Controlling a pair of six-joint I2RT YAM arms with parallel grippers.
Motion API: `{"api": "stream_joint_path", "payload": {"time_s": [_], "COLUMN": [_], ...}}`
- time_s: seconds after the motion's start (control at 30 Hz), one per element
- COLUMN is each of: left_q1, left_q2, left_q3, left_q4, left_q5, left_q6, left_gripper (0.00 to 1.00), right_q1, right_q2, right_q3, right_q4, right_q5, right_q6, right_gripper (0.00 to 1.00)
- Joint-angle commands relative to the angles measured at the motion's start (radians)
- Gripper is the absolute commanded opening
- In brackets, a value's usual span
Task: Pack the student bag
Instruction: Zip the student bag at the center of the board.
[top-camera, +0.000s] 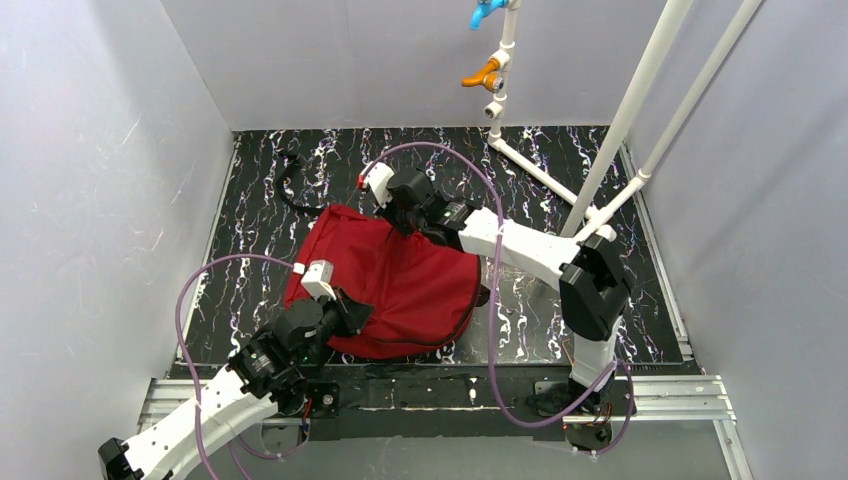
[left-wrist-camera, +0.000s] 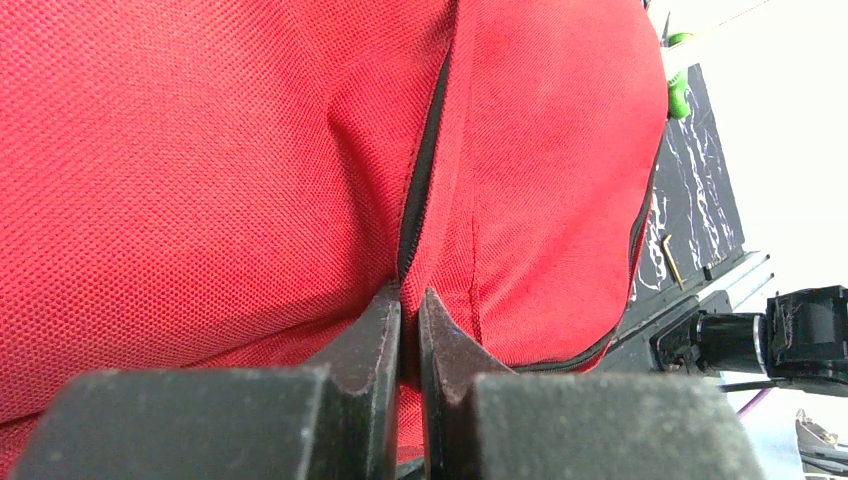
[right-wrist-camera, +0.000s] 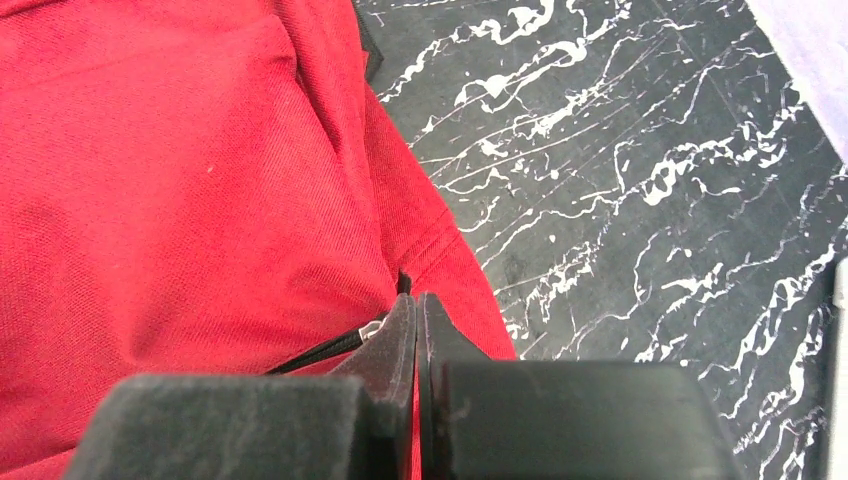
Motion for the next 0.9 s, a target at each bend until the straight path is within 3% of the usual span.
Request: {"api": "stream_joint_path", "payload": {"time_s": [0.0,0.27,0.4,0.5,0.6,0.8,0.87], "left_q1": [-0.004,-0.005,-0.004,-0.004,-0.005,-0.005,-0.005], "left_q2": [-0.013,-0.037,-0.008,0.025,0.032,-0.001,-0.001], "left_q3": [0.022,0.010,0.008,0.012,0.013,0.000,-0.004], "left_q4": [-0.169,-0.194,-0.169,-0.147,-0.151,-0.175,-0.171], "left_q5": [0.036,0.024,0.031,0.049,0.059,0.046,0.045], "left_q6": [0.015,0.004,0.003,-0.002,-0.009,-0.030,-0.039], "left_gripper": [0.00,0.00,0.00,0.00,0.00,0.00,0.00], "right_q1": [-0.074,-0.070,-0.038,-0.025,-0.048,-0.172,-0.174], "right_q2": [0.052,0.084,0.127,0.177,0.177,0.260,0.247], "right_q3": [0.099,0.233,0.404,0.474,0.334,0.443,0.415], "right_q4": [0.173,0.097,-0.041,-0.091,0.123,-0.019,-0.028], "right_q5": [0.060,0.039,0.004,0.248,0.433,0.311,0.241], "right_q6": [-0.095,-0.057,0.034,-0.021,-0.188,-0.121,-0.104], "right_gripper": [0.01,0.01,0.01,0.01,0.04,0.08,0.22]}}
